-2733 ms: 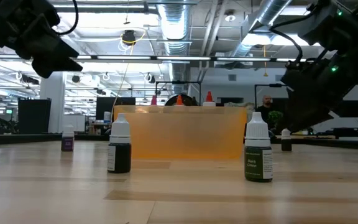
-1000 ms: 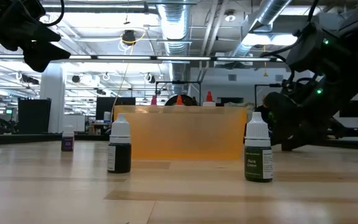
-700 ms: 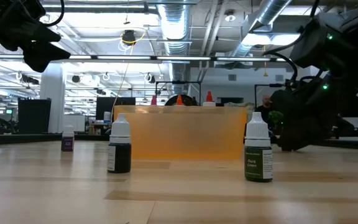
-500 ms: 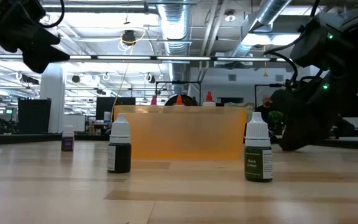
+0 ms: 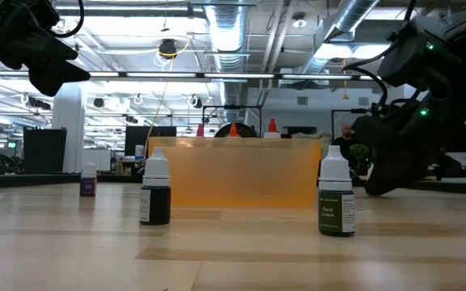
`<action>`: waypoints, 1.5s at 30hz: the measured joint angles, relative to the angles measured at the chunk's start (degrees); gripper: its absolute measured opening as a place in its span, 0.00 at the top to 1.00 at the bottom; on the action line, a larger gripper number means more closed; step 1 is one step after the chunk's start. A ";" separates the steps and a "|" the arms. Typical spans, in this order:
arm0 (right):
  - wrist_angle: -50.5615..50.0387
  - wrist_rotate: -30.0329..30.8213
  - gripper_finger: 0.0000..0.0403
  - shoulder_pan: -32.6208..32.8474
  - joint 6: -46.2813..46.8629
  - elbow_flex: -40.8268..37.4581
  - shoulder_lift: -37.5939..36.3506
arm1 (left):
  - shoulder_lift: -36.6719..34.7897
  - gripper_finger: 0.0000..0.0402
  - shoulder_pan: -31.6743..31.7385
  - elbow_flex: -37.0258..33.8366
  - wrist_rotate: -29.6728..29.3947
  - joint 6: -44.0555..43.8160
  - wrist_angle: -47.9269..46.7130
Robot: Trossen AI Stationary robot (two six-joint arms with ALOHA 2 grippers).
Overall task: Pick & Place food coloring
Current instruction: Put the small light green food coloring bottle into the bin
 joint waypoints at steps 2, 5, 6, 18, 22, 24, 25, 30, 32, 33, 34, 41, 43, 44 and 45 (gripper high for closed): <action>0.02 -0.01 0.85 0.00 0.14 0.00 -0.01 | 0.00 0.43 0.00 0.00 0.00 0.00 -0.04; 0.04 -0.38 0.85 0.00 0.14 0.02 -0.66 | 0.00 0.43 0.00 0.00 -0.03 -0.02 -0.21; -0.03 -0.57 0.85 0.00 0.14 0.02 -1.02 | 0.00 0.43 0.02 0.00 -0.04 -0.02 -0.22; 0.18 -1.50 0.85 -0.02 -2.05 0.04 -8.08 | 0.00 0.43 0.00 0.00 -1.17 0.00 -2.05; 4.11 -4.19 0.85 -0.02 -7.65 0.04 -11.79 | 0.00 0.43 0.00 0.00 -1.17 -0.02 -2.05; 6.76 -6.39 0.85 -0.03 -10.91 0.04 -13.68 | 0.00 0.43 0.01 0.00 -1.15 -0.41 -2.05; 8.42 -7.65 0.85 -0.02 -12.55 0.04 -14.64 | 0.00 0.43 0.01 0.00 -1.15 -0.74 -2.05; 17.34 -14.25 0.85 -0.02 -18.73 0.07 -17.71 | 0.00 0.43 0.02 0.00 -1.21 -1.89 -2.05; 21.29 -16.89 0.85 -0.02 -20.89 0.07 -18.25 | 0.00 0.43 0.00 0.00 -1.33 -2.34 -2.07; 23.35 -17.96 0.85 -0.02 -21.62 0.07 -18.41 | 0.00 0.43 0.01 0.00 -1.42 -2.46 -2.08; 25.63 -18.97 0.85 -0.04 -22.42 0.07 -18.45 | 0.02 0.43 0.02 0.00 -1.44 -2.54 -2.10; 38.85 -24.97 0.85 -0.02 -26.03 0.07 -18.36 | 0.02 0.43 0.00 0.00 -1.50 -3.46 -2.10; 41.22 -26.12 0.85 -0.02 -26.09 0.07 -18.36 | 0.02 0.43 0.02 0.00 -1.50 -3.98 -2.10; 41.98 -26.49 0.85 -0.02 -26.40 0.07 -18.36 | 0.02 0.43 0.00 0.00 -1.50 -4.06 -2.10; 42.41 -26.63 0.85 -0.01 -26.86 0.07 -18.36 | 0.02 0.43 0.02 0.00 -1.50 -4.10 -2.10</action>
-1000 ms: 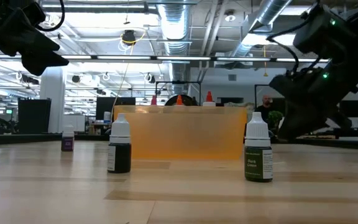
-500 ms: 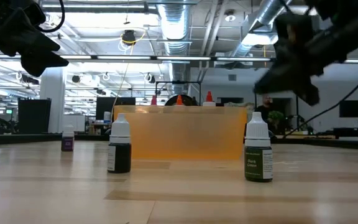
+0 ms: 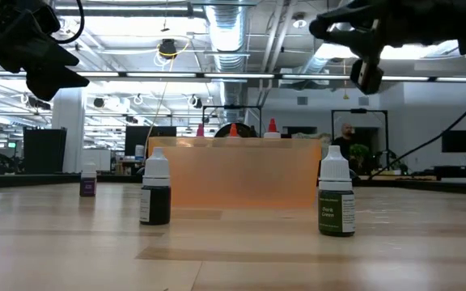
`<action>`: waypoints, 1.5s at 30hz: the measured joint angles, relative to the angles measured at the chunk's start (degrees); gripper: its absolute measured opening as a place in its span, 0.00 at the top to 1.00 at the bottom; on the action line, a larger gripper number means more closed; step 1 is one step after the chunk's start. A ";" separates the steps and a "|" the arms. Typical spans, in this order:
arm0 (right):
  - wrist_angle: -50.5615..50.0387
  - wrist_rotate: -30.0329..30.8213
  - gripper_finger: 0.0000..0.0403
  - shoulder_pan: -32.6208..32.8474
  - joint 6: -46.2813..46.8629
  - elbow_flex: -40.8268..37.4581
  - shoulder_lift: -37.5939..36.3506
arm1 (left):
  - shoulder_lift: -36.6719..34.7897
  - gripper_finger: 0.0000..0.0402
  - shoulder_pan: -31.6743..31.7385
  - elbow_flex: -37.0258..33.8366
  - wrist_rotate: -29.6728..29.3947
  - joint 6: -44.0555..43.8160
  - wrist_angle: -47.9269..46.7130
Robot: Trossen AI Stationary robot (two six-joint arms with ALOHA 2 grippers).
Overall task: Pick & Place food coloring
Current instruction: Put the small light green food coloring bottle into the bin
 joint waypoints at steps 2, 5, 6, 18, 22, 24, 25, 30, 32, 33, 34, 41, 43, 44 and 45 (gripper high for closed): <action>0.18 -0.08 0.85 0.00 -0.21 0.00 0.02 | 0.00 0.43 0.00 0.00 0.00 -0.07 0.00; 0.47 -0.14 0.85 -0.03 -0.20 0.00 0.02 | 0.00 0.43 -0.02 0.00 -0.02 -0.07 0.02; 0.41 -0.14 0.85 -0.03 -0.20 0.09 0.04 | 0.00 0.43 0.00 0.00 -0.02 -0.07 0.00; -5.99 0.40 0.85 0.52 -8.08 15.56 16.09 | 0.02 0.43 -0.02 0.00 -0.07 -0.07 -0.06; -11.10 2.02 0.85 -0.36 -8.26 22.33 22.66 | 0.02 0.43 -0.02 0.00 -0.07 -0.07 -0.18; -12.12 2.53 0.85 -0.62 -8.57 25.69 25.81 | 0.02 0.43 -0.02 0.00 -0.05 -0.07 -0.50; -12.59 2.96 0.85 -0.62 -8.77 27.26 27.26 | 0.02 0.43 0.00 0.00 -0.04 -0.07 -0.61; -15.12 5.87 0.85 -0.56 -10.25 36.63 35.79 | 0.02 0.43 -0.01 0.00 -0.04 -0.07 -0.79; -18.32 7.77 0.85 -0.53 -11.12 40.58 39.14 | 0.02 0.43 0.00 0.00 -0.04 -0.07 -0.83; -20.32 9.12 0.85 -0.50 -11.15 42.44 40.68 | 0.02 0.43 0.00 0.00 -0.04 -0.07 -0.84; -22.19 10.52 0.85 -0.49 -11.16 44.23 42.19 | 0.02 0.43 -0.02 0.00 -0.04 -0.07 -0.90; -32.12 21.13 0.85 -0.97 -9.16 52.23 48.72 | 0.03 0.43 0.00 0.00 0.05 -0.27 -0.87; -34.06 21.52 0.85 -1.49 -6.82 52.65 49.55 | 0.10 0.43 -0.01 0.00 0.08 -0.31 -0.93; -34.42 21.16 0.85 -1.75 -5.38 53.03 49.98 | 0.15 0.43 -0.02 0.02 0.09 -0.38 -0.92; -35.17 21.07 0.85 -1.96 -3.99 53.05 50.05 | 0.14 0.43 -0.02 0.02 0.11 -0.38 -1.01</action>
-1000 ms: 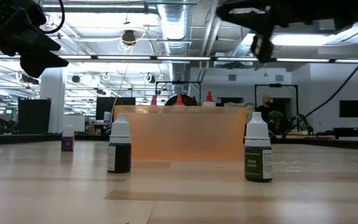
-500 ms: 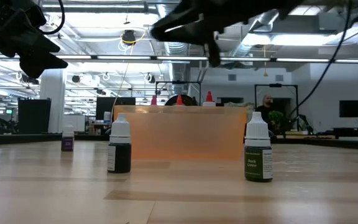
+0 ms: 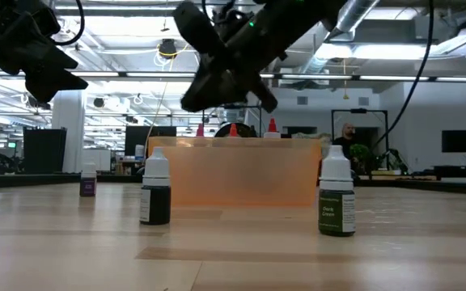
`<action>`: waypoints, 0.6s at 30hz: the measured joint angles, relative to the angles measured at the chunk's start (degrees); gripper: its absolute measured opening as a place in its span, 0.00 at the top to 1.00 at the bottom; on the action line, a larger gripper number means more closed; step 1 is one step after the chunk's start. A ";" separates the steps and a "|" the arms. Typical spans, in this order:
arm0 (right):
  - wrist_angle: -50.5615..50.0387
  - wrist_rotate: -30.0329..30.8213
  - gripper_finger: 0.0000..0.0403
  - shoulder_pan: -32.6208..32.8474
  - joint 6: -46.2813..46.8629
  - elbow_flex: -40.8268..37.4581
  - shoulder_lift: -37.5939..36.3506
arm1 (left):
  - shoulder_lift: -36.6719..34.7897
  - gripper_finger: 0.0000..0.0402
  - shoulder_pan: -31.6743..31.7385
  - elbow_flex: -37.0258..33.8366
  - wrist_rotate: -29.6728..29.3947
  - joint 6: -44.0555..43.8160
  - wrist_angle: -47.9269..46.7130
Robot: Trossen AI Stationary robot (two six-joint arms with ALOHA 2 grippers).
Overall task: Pick & Place food coloring
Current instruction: Put the small light green food coloring bottle into the bin
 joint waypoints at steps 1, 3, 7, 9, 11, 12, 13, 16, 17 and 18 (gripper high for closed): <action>-0.17 -0.07 0.85 -0.14 1.33 0.04 0.21 | 0.04 0.43 0.00 0.00 0.00 -0.04 -0.03; -0.79 -0.23 0.85 -0.26 3.41 0.13 0.69 | 0.08 0.43 0.02 0.00 0.00 -0.04 -0.05; -1.66 0.72 0.85 -0.11 6.13 0.10 0.68 | 0.10 0.43 0.00 0.00 0.00 -0.02 -0.20; -2.83 1.30 0.85 0.02 7.04 0.07 0.68 | 0.10 0.43 0.00 0.01 0.00 -0.02 -0.19; -3.17 2.48 0.85 0.26 7.62 0.06 0.70 | 0.10 0.43 0.00 0.02 0.00 0.00 -0.21; -3.36 3.30 0.85 0.41 8.31 0.07 0.68 | 0.10 0.43 0.02 0.00 0.00 0.00 -0.21; -3.64 3.94 0.85 0.59 8.75 0.07 0.68 | 0.10 0.43 0.01 0.00 0.00 0.00 -0.21; -4.89 6.25 0.85 1.49 10.16 0.04 0.68 | 0.10 0.43 0.02 0.00 0.00 0.00 -0.22; -5.33 6.98 0.85 1.78 10.81 0.07 0.68 | 0.10 0.43 0.02 0.00 0.00 0.00 -0.23; -6.22 7.54 0.85 2.03 11.59 0.07 0.68 | 0.10 0.43 0.02 0.00 -0.01 0.00 -0.23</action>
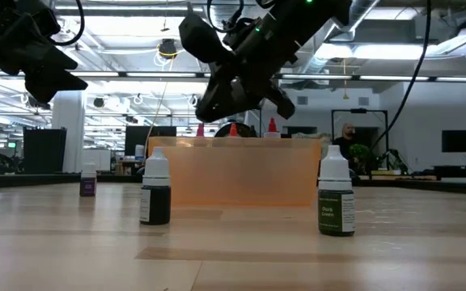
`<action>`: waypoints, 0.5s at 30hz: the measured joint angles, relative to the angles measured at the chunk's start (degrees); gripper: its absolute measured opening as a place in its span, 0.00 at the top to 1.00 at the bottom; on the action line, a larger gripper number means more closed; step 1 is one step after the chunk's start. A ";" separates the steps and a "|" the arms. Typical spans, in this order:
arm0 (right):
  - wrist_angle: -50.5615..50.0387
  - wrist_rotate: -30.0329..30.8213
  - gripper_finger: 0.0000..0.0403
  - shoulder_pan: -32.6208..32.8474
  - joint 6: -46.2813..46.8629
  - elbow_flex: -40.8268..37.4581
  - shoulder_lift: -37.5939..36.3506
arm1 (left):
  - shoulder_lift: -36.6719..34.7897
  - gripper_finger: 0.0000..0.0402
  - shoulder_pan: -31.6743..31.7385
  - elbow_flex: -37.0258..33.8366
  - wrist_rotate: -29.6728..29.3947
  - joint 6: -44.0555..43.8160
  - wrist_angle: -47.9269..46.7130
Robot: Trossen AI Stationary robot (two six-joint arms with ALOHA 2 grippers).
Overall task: Pick & Place food coloring
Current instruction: Put the small light green food coloring bottle into the bin
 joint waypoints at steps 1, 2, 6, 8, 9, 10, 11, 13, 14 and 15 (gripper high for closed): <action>-0.84 0.22 0.85 0.28 0.71 0.00 0.00 | 0.00 0.43 0.00 0.00 -0.03 0.01 0.00; -1.52 0.26 0.85 0.56 1.49 -0.02 0.00 | 0.00 0.43 -0.02 0.00 -0.03 0.03 -0.02; -3.73 0.57 0.85 1.28 4.78 -0.02 0.00 | 0.00 0.43 -0.01 0.00 -0.05 0.50 -0.04; -4.69 0.57 0.85 1.44 6.03 -0.02 0.00 | 0.00 0.43 0.00 0.00 -0.06 0.50 -0.05; -5.06 0.57 0.85 1.44 6.29 -0.02 0.00 | 0.00 0.43 0.00 0.00 -0.08 0.50 -0.07; -5.39 0.56 0.85 1.46 6.64 -0.02 0.00 | 0.00 0.43 -0.02 0.00 -0.08 0.50 -0.07; -5.88 0.57 0.85 1.46 7.10 -0.02 0.00 | 0.00 0.43 0.00 0.00 -0.10 0.50 -0.07; -6.48 0.49 0.85 1.46 7.46 -0.02 0.00 | 0.00 0.43 0.00 0.00 -0.10 0.52 -0.11; -6.46 0.41 0.85 1.46 7.44 -0.02 0.00 | 0.00 0.43 -0.01 0.00 -0.10 0.52 -0.18; -6.41 0.42 0.85 1.46 7.43 -0.02 0.00 | 0.00 0.43 0.00 0.00 -0.10 0.52 -0.36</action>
